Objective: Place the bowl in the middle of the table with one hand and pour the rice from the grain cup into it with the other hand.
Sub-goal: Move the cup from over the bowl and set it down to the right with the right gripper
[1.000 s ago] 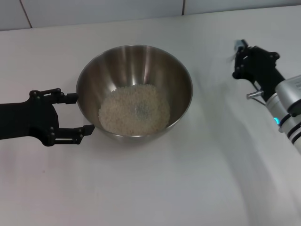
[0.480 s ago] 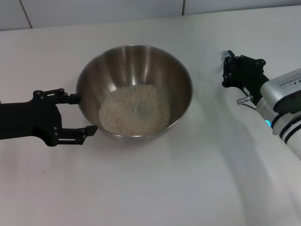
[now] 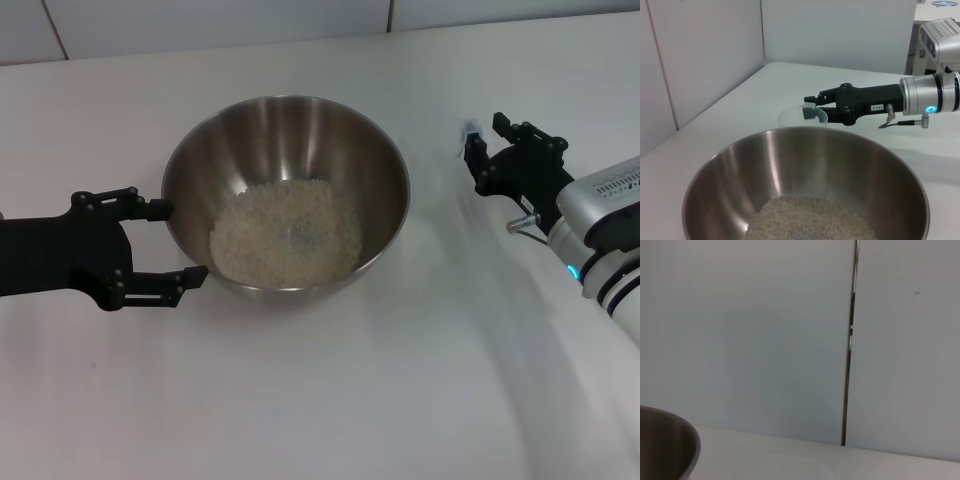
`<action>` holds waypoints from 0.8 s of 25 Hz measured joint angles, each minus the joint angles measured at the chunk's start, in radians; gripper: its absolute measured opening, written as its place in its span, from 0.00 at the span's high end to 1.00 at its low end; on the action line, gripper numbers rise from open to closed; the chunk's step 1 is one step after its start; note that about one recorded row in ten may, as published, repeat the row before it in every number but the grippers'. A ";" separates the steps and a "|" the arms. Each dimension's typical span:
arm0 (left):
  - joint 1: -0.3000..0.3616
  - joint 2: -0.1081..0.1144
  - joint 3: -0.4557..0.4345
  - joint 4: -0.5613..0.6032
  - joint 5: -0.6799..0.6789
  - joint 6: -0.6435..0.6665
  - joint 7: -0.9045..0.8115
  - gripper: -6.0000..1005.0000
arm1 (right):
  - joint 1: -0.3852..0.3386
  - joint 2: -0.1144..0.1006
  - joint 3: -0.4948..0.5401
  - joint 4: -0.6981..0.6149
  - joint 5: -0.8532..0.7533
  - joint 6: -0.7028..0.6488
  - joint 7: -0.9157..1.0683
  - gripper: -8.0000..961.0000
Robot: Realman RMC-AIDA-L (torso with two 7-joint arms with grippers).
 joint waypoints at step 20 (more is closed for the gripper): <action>-0.002 0.002 0.000 0.000 0.003 0.006 0.000 0.14 | -0.214 -0.007 -0.040 0.016 -0.079 -0.298 0.067 0.15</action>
